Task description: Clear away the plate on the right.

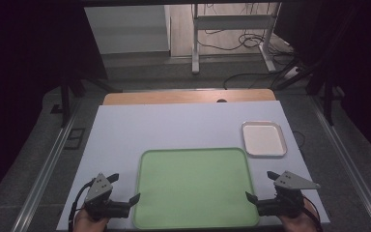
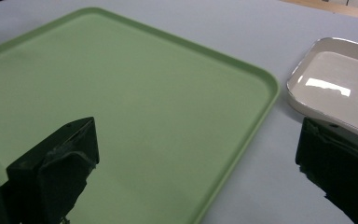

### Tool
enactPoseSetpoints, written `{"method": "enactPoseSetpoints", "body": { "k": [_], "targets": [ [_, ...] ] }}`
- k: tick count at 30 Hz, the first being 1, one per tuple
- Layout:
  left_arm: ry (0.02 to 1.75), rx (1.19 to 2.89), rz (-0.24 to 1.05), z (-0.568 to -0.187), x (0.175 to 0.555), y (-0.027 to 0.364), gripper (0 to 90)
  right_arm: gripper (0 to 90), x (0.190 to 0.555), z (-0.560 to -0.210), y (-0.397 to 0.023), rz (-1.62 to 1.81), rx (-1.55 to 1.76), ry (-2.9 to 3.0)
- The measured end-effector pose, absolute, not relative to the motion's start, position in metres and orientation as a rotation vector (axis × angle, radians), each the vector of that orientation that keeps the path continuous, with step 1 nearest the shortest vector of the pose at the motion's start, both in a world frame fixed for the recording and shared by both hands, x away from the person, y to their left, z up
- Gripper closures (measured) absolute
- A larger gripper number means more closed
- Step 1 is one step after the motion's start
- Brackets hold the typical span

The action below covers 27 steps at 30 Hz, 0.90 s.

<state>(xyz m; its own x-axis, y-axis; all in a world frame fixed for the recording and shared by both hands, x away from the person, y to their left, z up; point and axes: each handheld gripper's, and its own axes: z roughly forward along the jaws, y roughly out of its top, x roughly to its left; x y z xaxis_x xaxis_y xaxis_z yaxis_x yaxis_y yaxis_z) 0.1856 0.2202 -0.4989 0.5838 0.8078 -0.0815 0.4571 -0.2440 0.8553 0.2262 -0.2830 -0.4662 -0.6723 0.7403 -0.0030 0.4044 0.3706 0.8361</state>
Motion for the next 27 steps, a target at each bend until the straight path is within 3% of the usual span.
{"method": "enactPoseSetpoints", "body": {
  "k": [27],
  "targets": [
    [1.012, 1.891, 0.469, -0.4989, 0.1854, 0.2200, 0.5, 0.0, 0.2340, -0.4762, -0.2881, 1.146, 1.035, 2.317]
  ]
}}
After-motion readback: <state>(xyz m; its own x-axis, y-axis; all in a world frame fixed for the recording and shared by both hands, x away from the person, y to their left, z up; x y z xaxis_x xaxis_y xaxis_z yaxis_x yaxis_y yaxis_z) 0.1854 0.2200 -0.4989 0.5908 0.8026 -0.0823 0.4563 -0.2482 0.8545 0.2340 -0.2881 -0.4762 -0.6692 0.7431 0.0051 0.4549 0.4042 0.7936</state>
